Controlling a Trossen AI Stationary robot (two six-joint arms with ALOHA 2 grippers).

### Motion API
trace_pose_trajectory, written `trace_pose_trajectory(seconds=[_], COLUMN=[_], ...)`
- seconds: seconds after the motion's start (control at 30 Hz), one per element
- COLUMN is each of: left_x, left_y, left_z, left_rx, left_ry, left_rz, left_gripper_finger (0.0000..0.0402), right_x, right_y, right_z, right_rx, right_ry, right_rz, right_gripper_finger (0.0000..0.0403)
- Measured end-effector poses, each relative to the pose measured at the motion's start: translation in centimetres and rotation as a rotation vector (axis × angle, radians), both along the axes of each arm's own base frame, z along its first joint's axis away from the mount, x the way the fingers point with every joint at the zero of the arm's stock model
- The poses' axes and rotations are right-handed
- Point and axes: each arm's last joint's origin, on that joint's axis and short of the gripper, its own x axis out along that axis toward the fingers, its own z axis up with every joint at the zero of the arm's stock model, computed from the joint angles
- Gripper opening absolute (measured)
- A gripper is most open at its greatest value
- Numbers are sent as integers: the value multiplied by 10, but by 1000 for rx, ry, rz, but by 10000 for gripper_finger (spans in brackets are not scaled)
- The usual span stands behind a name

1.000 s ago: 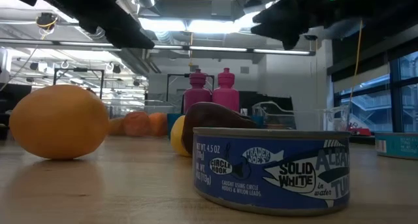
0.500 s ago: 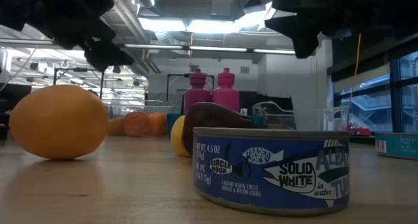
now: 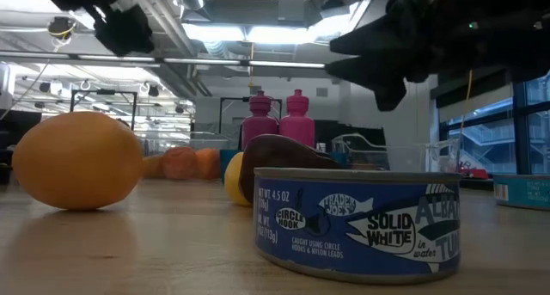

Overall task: Pick & Place Food Item
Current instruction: Put the orange into the left transparent bin

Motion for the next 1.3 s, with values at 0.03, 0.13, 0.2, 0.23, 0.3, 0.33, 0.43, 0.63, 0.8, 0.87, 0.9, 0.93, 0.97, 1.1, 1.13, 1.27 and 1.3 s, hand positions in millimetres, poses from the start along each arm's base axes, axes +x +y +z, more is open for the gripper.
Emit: trace_pose_trajectory(seconds=[0.03,0.13,0.2,0.23,0.3,0.33,0.43,0.63,0.8,0.87,0.9,0.93,0.97,1.1,1.13,1.27,1.3], left_x=[1,9,17,21,30,35,47,62,65,65,65,66,66,69,69,71,70], left_y=[-3,-11,-17,-20,-27,-29,-36,-47,-55,-57,-58,-59,-60,-62,-63,-65,-65], left_z=[5,17,20,20,16,14,4,-20,-33,-35,-36,-38,-40,-49,-51,-57,-57], left_rx=[32,95,113,113,110,100,85,68,69,74,81,84,86,93,91,82,83], left_ry=[42,125,160,175,229,251,321,438,487,491,492,495,503,545,562,591,597], left_rz=[3,9,0,-4,-15,-22,-31,-37,-20,-12,-8,-5,-3,-4,-9,-24,-26], left_gripper_finger=[290,290,290,290,290,290,290,290,290,290,290,290,290,290,290,290,290], right_x=[3,12,16,19,21,22,24,23,21,20,20,19,19,18,18,18,18], right_y=[1,5,6,7,8,9,10,14,21,23,23,24,25,27,27,27,27], right_z=[-1,-1,0,1,3,4,7,6,6,6,6,6,6,6,6,6,6], right_rx=[-1,-1,-12,-20,-31,-38,-41,-46,-65,-68,-68,-68,-68,-69,-69,-70,-70], right_ry=[2,0,-6,-11,-18,-21,-31,-26,-27,-27,-27,-27,-27,-27,-27,-25,-24], right_rz=[0,1,3,6,8,10,31,65,91,99,101,103,105,112,113,112,111], right_gripper_finger=[183,183,183,183,183,183,183,183,184,184,184,184,184,184,184,184,184])
